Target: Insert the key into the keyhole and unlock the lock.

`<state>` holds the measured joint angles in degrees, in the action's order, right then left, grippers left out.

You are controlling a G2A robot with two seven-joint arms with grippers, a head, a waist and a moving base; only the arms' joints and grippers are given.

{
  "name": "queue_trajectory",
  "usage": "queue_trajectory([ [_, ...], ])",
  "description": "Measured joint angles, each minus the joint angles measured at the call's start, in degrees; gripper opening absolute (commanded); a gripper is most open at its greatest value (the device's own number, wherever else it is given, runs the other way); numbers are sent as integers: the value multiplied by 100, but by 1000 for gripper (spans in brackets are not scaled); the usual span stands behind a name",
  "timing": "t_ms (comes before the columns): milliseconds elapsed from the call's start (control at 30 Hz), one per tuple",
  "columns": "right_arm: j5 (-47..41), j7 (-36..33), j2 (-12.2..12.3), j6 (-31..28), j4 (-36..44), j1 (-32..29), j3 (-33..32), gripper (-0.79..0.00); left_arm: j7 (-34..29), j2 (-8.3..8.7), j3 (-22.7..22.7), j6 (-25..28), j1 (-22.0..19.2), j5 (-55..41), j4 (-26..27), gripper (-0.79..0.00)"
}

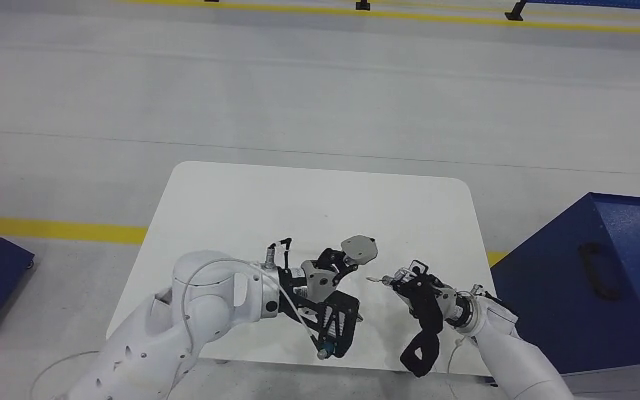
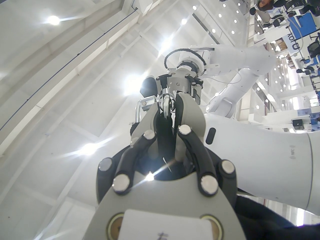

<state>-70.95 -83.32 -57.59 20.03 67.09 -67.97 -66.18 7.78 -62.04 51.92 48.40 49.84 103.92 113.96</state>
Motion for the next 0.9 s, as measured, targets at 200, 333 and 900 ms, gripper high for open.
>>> queue_trajectory([
  [200,-333,323,-51,-366,139,-185,-116,-785,-258,-42,46,-1250,349,225,257,-785],
  [333,-606,541,-90,-634,128,-262,-239,-785,-265,-93,-156,-2061,559,681,357,-785],
  [900,-775,644,-160,-1244,322,-598,-654,-785,-905,-620,-1390,-4733,337,3010,-533,-785],
])
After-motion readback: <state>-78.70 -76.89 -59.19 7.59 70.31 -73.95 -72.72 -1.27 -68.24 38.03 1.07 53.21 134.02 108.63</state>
